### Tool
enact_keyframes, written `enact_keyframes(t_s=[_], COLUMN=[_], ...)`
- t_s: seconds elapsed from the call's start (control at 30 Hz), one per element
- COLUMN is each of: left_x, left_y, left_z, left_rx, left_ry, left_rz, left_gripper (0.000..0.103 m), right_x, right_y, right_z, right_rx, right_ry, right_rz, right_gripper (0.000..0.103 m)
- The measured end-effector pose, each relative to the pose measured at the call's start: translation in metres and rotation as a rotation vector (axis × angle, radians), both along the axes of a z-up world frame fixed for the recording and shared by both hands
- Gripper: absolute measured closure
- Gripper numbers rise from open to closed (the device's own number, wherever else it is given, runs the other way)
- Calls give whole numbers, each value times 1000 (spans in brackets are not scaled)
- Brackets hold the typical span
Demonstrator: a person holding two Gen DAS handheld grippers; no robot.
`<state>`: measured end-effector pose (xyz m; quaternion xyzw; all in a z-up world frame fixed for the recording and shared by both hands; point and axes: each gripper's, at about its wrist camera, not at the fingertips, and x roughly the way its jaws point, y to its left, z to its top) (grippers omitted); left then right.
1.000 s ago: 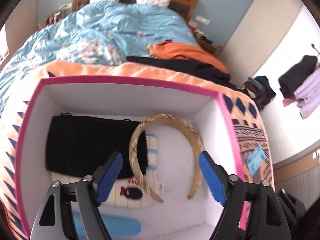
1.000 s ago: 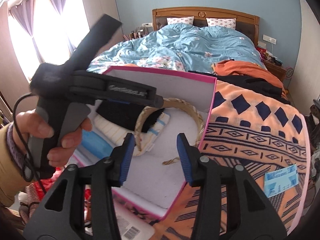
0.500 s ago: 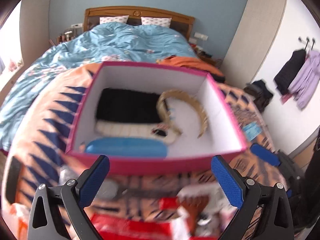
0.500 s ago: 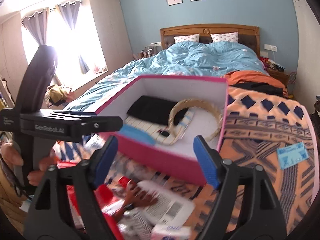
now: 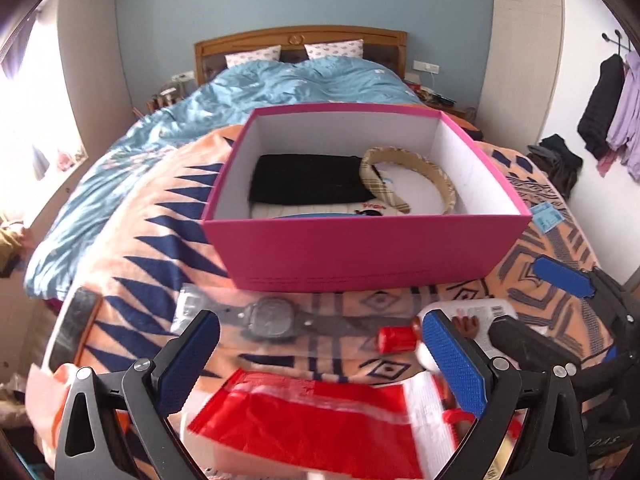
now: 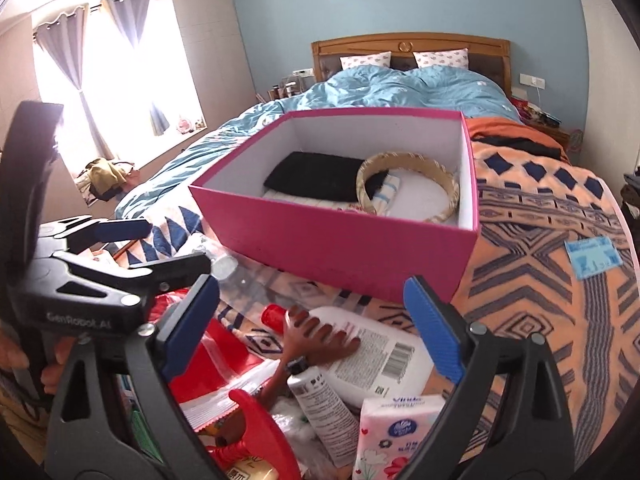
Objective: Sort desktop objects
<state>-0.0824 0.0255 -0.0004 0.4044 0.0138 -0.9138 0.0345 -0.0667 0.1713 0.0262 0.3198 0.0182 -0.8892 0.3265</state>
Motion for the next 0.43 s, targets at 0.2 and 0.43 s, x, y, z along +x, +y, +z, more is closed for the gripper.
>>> enact_keyframes(t_s=[0.2,0.43], left_x=[8,14], left_y=[-3,-3], left_z=[-7,-11], left_rx=[-10,-30], left_ry=[1,22], left_rz=[20,28], left_gripper=[0,0], right_x=[7,9], right_y=[-2,-6], right_z=[-4,-3], right_rx=[24,37], right_ry=[15,33], right_rz=[-20,-25], right_gripper=[9,9])
